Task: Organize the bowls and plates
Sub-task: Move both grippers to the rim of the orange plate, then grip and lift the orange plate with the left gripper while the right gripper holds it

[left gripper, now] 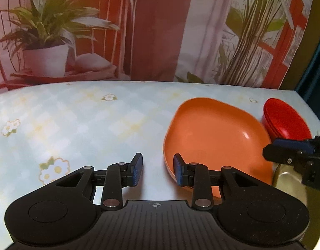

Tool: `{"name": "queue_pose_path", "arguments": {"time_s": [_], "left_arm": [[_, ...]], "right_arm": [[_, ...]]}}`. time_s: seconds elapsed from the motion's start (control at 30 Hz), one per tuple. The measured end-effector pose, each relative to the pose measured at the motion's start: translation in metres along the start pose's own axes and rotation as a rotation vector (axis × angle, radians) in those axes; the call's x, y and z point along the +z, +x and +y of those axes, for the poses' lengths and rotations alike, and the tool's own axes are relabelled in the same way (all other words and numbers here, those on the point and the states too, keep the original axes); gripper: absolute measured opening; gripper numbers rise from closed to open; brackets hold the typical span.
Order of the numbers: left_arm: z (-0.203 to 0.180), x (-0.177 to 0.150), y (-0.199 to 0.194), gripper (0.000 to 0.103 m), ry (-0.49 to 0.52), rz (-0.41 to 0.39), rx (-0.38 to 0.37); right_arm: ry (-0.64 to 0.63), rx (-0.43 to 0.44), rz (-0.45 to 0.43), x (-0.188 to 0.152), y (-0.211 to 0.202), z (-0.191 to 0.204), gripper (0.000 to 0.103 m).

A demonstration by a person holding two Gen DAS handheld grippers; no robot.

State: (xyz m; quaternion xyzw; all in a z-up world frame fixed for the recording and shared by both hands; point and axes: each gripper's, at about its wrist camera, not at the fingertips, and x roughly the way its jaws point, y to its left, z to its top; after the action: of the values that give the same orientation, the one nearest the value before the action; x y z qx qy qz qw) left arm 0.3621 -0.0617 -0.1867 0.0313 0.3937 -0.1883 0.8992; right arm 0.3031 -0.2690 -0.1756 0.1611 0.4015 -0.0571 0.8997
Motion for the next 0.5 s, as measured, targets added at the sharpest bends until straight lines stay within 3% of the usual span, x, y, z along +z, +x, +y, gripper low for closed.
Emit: {"name": "queue_pose_path", "arguments": {"time_s": [0.1, 0.5], "left_arm": [[0.001, 0.001, -0.003, 0.024, 0.017, -0.004, 0.012], [0.017, -0.002, -0.006, 0.024, 0.000, 0.010, 0.016]], "right_arm": [[-0.018, -0.007, 0.008, 0.001, 0.005, 0.001, 0.023], [-0.041, -0.030, 0.012, 0.004, 0.014, 0.002, 0.021]]}}
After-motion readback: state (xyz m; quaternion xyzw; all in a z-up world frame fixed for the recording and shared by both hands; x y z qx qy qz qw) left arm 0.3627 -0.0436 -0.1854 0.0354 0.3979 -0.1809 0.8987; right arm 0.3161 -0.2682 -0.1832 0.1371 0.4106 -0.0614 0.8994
